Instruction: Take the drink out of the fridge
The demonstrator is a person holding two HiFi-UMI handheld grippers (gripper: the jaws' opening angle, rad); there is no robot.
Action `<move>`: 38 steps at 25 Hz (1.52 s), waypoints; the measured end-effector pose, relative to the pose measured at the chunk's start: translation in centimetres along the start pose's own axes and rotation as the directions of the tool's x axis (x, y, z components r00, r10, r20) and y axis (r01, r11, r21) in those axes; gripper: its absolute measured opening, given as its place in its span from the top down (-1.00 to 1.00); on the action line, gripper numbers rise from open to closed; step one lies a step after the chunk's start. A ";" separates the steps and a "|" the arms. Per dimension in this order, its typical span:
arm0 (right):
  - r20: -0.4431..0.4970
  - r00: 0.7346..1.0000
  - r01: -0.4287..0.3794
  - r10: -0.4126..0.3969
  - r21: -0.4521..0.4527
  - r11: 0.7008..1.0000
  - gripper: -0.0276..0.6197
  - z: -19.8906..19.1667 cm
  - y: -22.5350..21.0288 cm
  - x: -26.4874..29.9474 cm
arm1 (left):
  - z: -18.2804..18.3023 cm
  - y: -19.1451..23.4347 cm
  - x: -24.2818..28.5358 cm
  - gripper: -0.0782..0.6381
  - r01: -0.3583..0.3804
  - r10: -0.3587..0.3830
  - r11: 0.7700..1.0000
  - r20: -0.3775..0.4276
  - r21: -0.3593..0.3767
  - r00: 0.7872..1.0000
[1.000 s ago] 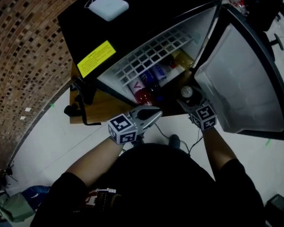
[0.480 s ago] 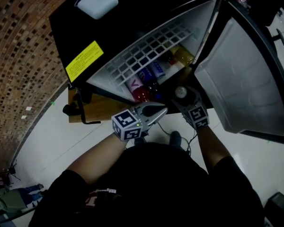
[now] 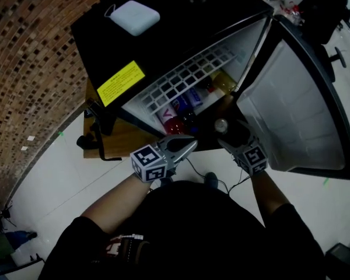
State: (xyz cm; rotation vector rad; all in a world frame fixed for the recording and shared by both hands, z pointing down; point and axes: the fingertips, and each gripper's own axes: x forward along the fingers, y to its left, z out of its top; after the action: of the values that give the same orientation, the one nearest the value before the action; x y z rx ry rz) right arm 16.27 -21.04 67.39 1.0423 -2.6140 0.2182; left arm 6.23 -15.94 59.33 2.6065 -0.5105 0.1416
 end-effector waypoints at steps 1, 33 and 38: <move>0.017 1.000 -0.003 0.003 0.025 1.000 -0.36 1.1 0.6 -1.1 | 0.3 -0.2 -1.2 0.80 -0.012 0.012 1.000 0.008 -0.004 1.000; 0.060 0.936 -0.352 0.347 0.193 0.916 0.93 10.6 11.1 -2.3 | 2.7 1.2 -23.3 0.80 -0.347 0.340 0.938 0.256 -0.017 0.905; 0.068 0.939 -0.344 0.337 0.187 0.920 0.93 10.0 10.7 -2.5 | 2.8 0.9 -23.0 0.80 -0.333 0.325 0.943 0.253 -0.011 0.911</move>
State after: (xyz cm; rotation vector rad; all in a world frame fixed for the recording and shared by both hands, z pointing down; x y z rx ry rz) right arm 8.24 -14.27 56.88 0.6393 -2.8364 0.5529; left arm -15.37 -10.45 52.94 2.5617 -1.0473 -0.0748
